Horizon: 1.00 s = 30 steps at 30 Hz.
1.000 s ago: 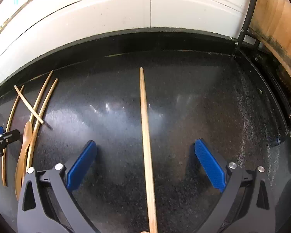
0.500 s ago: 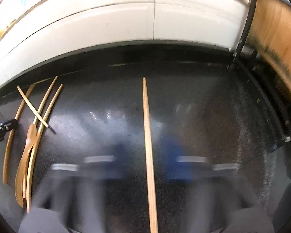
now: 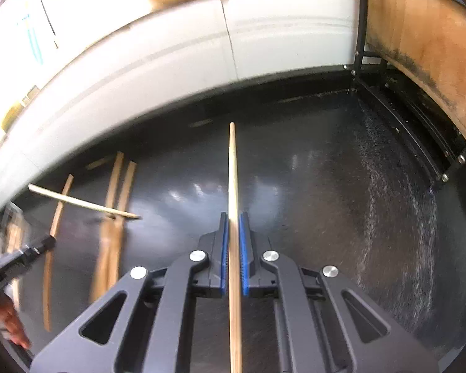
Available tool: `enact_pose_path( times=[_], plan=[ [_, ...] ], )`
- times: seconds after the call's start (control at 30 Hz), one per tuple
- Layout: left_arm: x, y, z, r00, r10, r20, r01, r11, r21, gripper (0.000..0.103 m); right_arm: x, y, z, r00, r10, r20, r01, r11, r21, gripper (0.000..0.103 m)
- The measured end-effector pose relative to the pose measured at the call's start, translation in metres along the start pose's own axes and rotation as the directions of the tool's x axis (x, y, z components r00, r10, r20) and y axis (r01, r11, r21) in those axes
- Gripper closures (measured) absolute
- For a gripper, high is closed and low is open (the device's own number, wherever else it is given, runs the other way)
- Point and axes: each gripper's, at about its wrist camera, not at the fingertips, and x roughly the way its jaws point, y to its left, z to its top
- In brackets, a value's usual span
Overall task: Organize utensils
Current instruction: 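Carry both held chopsticks toward the clear plastic tray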
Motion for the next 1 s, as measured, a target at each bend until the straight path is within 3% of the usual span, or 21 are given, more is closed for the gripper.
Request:
enact_pose_path(
  times=[0.17,0.23,0.37,0.63,0.83,1.0],
  plan=[
    [-0.049,0.013,-0.002,0.995,-0.068,0.077,0.068,0.998,0.005,0.098,-0.031,0.026,-0.007,0.998,0.058,0.023,-0.058,0.998,0.012,0.096],
    [-0.076,0.019,0.000,0.986,-0.094,0.137,0.092,0.995,0.025,0.098,-0.039,0.040,-0.010,0.997,0.061,0.037,-0.061,0.998,-0.007,0.096],
    [-0.114,0.039,0.012,0.973,-0.142,0.180,0.136,0.990,0.042,0.098,-0.053,0.073,-0.020,0.996,0.080,0.048,-0.080,0.997,-0.012,0.096],
    [-0.143,0.096,0.016,0.970,-0.177,0.164,0.173,0.984,0.039,0.098,-0.072,0.150,-0.032,0.991,0.118,0.069,-0.116,0.993,-0.025,0.096],
    [-0.164,0.170,0.009,0.977,-0.169,0.130,0.166,0.985,0.036,0.098,-0.081,0.202,-0.042,0.987,0.142,0.074,-0.142,0.990,-0.004,0.096],
    [-0.171,0.247,-0.002,0.985,-0.127,0.120,0.133,0.990,-0.047,0.098,-0.085,0.227,-0.050,0.986,0.152,0.070,-0.157,0.986,0.065,0.096]
  ],
)
